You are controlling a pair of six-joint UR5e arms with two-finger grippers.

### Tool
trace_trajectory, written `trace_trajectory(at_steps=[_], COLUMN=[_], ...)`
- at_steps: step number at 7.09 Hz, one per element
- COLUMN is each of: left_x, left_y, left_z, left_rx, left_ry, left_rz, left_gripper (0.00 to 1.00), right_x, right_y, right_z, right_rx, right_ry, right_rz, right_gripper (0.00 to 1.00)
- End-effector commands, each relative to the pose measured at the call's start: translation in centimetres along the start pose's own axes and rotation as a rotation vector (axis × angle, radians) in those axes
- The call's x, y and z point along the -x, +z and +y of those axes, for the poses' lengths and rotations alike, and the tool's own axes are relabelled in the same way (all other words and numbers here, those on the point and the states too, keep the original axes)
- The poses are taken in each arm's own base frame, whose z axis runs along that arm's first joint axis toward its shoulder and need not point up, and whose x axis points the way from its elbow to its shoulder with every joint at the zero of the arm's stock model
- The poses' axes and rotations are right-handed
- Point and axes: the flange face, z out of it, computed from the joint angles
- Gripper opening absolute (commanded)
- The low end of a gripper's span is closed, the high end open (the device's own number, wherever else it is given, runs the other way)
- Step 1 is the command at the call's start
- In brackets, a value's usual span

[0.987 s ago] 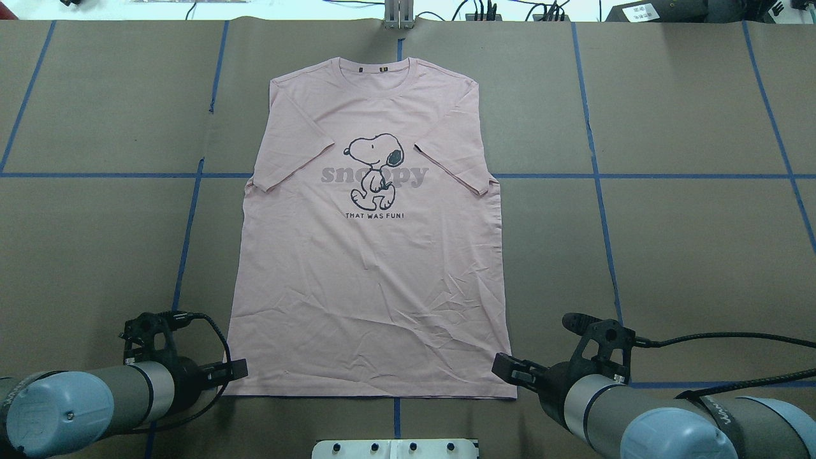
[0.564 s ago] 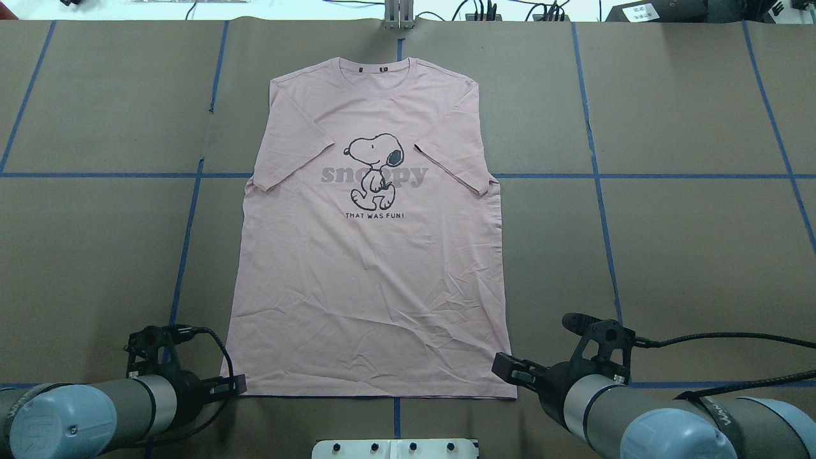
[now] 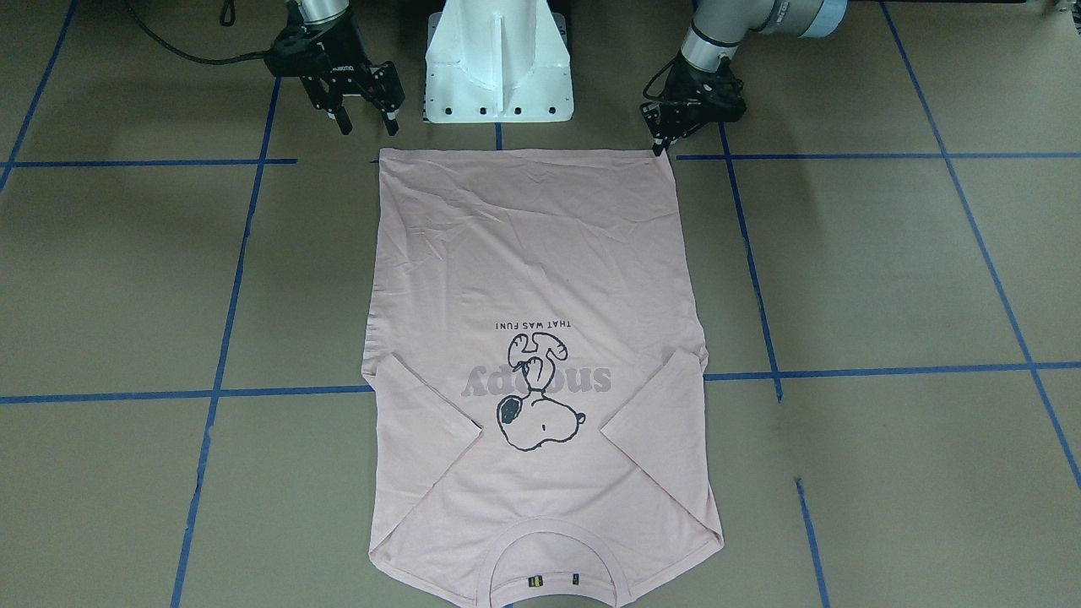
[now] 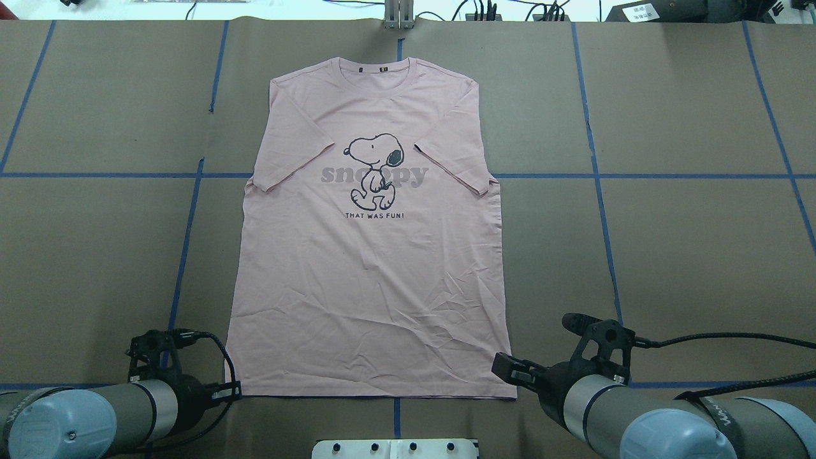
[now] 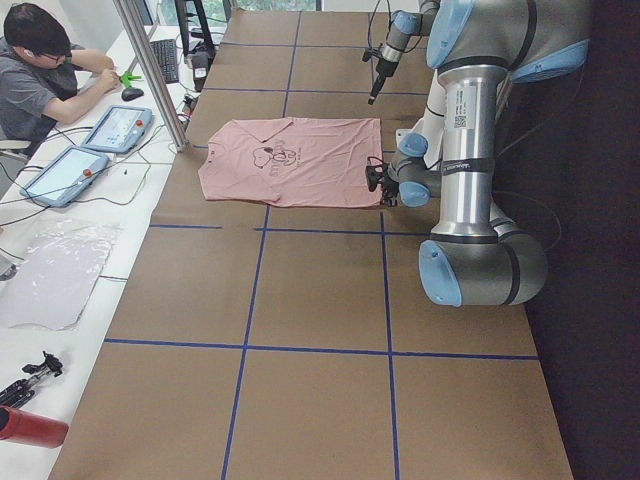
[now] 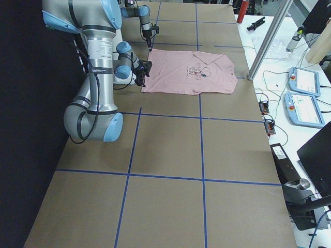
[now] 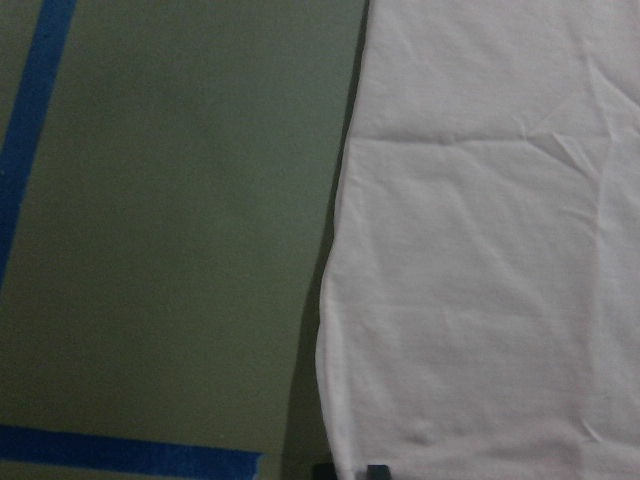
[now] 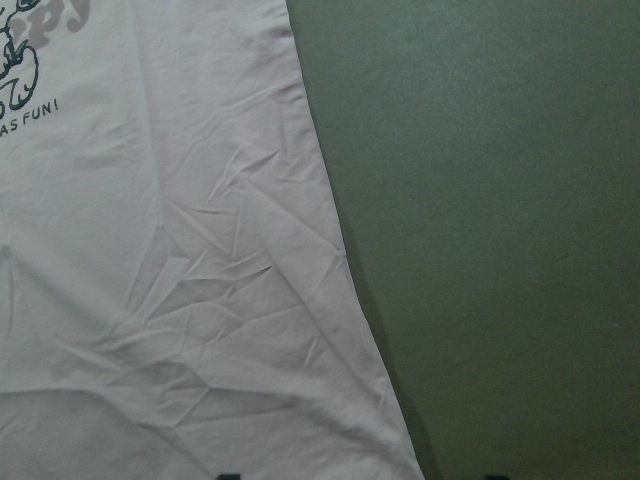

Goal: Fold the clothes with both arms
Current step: 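Close both grippers on the hem corners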

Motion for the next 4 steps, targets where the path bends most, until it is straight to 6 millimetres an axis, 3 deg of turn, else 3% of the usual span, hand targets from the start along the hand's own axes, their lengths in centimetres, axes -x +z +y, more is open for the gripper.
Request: trace_trajectory(at_steps=[1,2,4], left_x=[-0.8,-0.9,-1.1], left_y=[-1.3,-1.4,-1.4], left_z=[-0.1,-0.1,0.0], left_rx=[0.003,0.003,0.004], left_ry=[-0.001,-0.001,-0.002], left_rz=[0.025,0.028,0.031], left_gripper=[0.00,0.00,0.00], right_x=[0.3,0.9,4.1], right_y=[0.4,1.5,3.9], right_z=[1.0,1.9,3.5], right_rx=[0.011,0.016,-0.012], right_ry=[0.044,0.070,0.064], right_rz=[0.001,0.008,0.096], right_gripper=[0.66,0.59,0.59])
